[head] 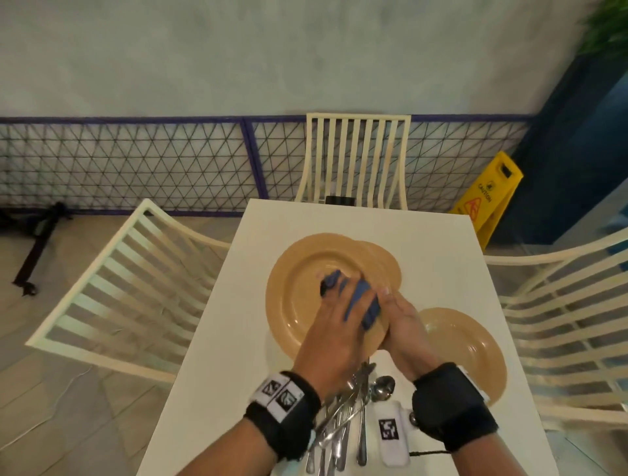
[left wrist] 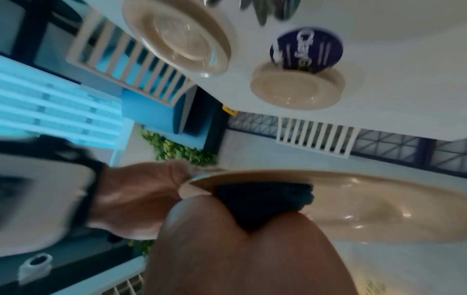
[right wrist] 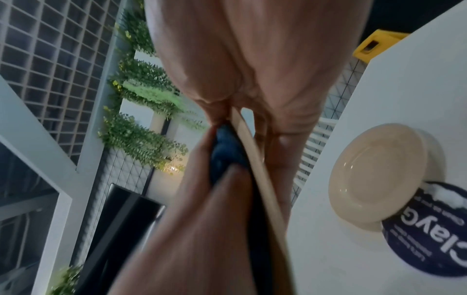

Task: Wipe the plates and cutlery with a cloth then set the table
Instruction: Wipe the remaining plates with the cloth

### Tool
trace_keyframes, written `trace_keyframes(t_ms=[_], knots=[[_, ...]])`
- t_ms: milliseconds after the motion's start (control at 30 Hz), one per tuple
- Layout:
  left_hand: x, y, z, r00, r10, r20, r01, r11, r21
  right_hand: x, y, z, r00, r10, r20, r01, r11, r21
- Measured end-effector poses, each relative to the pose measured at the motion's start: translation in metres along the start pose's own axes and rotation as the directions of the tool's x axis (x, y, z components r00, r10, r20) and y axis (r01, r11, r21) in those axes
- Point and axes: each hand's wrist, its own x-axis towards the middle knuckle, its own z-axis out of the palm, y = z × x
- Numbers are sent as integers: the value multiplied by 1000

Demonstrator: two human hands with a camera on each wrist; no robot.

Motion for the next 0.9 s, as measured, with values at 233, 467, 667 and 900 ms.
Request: trace_keyframes(t_ms=[233,467,667,900], knots=[[-43,-103,-11,997,57,57,-69,965,253,-6,14,-26,998,52,-33,-56,993,-108],[11,-46,-13,991,-104,-88,109,993,49,1,23,19,991,78,110,-74,997,-37],[-40,-43,14,980,88,181,-99,994,54,15,16,-12,995,83,-61,-84,996,-15],[-103,-129,-1,962,-230,146,222,973,67,17,52,-10,995,67,-71,-73,993,-90]])
